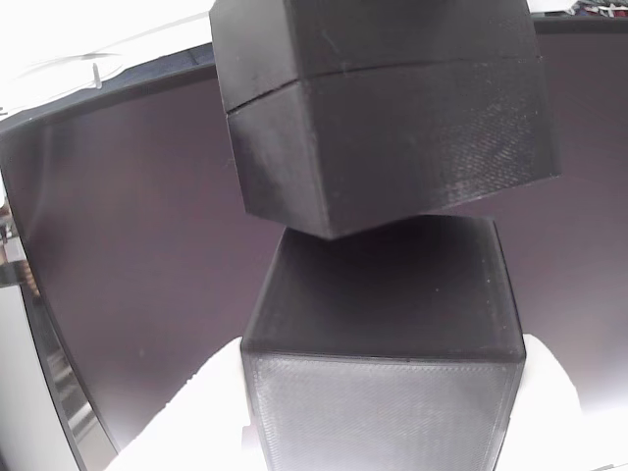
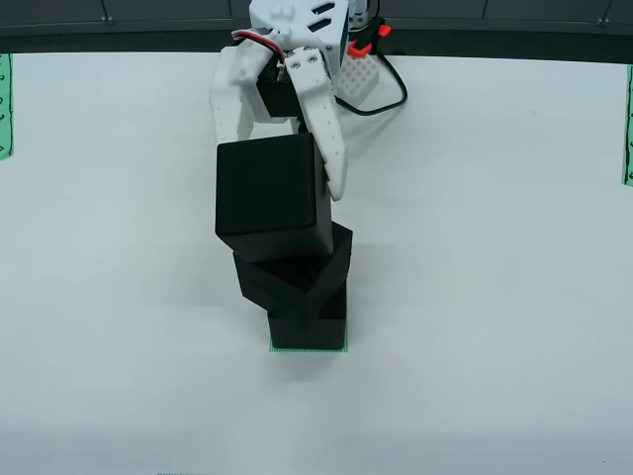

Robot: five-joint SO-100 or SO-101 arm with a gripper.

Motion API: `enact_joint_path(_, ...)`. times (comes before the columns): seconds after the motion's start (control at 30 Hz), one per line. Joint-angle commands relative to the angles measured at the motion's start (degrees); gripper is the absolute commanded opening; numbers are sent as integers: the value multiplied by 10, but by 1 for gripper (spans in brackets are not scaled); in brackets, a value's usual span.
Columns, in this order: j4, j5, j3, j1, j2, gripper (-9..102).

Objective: Stack 3 Blocks on the chosen place.

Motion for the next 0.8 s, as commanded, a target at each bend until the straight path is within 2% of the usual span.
enact_joint_path(0.0, -20, -4, -1, -4, 0, 25)
enact_joint_path(0.4, -40, -4, 11, 4, 0, 32)
enact_joint_path(0.77, -54, -13, 23, 6, -1, 32)
